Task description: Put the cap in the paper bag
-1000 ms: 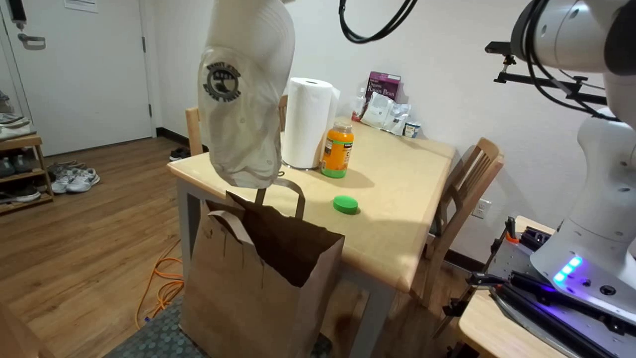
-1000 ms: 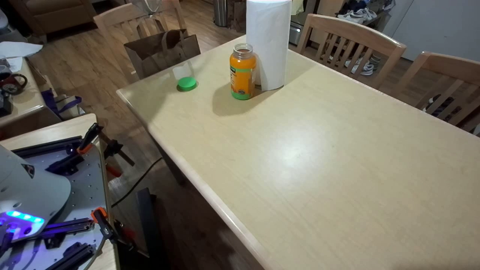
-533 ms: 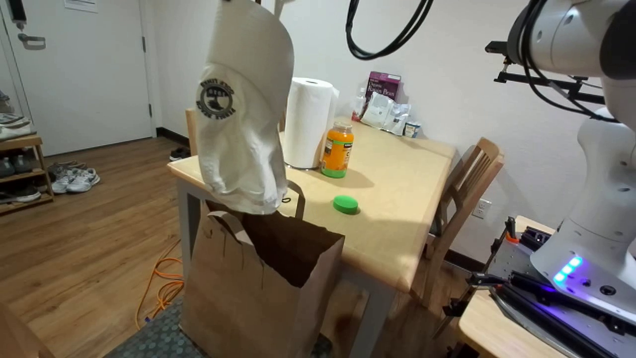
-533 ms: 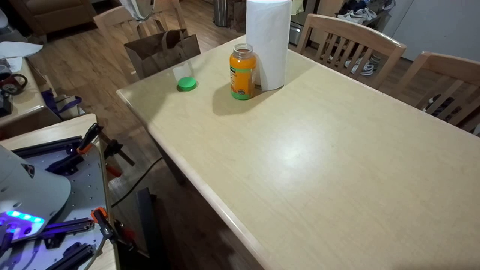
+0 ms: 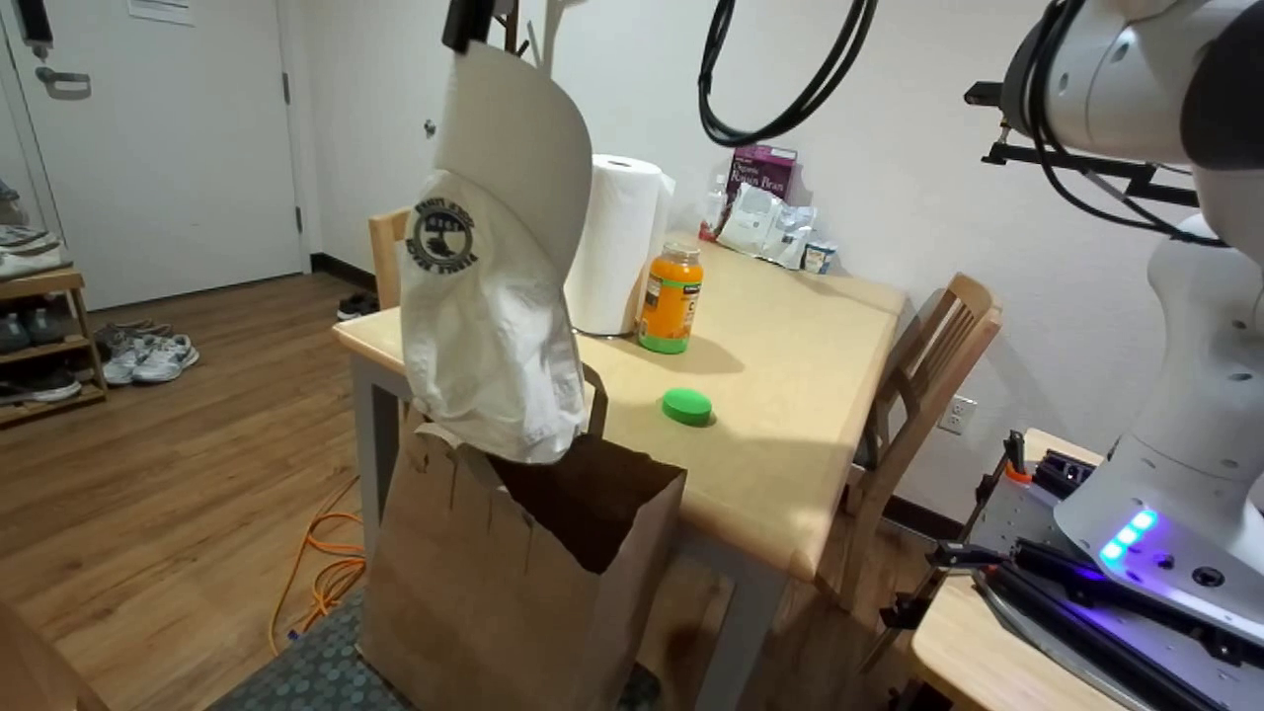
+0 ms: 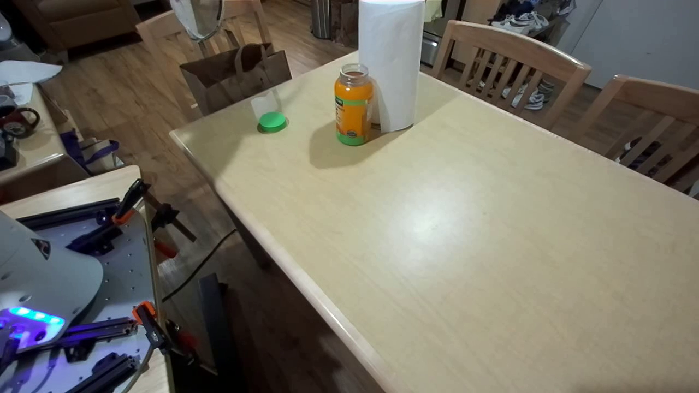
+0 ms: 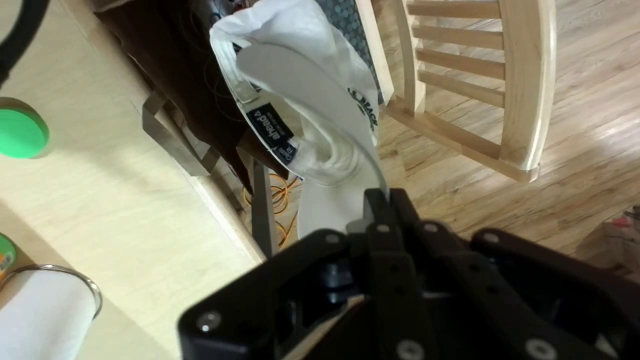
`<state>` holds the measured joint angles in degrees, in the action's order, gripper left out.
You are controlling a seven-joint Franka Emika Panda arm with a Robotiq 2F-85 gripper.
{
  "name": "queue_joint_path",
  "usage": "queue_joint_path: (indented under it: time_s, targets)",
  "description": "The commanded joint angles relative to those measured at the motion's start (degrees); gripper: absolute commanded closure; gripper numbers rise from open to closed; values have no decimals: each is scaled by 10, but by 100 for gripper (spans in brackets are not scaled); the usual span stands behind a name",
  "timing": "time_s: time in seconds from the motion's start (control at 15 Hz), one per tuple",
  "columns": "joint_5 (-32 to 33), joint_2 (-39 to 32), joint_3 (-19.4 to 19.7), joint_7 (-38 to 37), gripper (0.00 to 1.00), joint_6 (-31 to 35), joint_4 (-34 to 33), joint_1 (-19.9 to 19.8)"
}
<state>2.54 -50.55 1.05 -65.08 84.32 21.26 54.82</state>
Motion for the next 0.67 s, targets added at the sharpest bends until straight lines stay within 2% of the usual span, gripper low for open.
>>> queue_joint_path:
  time_s: [0.0, 0.27, 0.6]
  targets:
    - [43, 29, 25, -46, 99, -57, 12, 22]
    - [63, 36, 33, -58, 99, -112, 7, 35]
    - [53, 27, 26, -87, 99, -92, -1, 32]
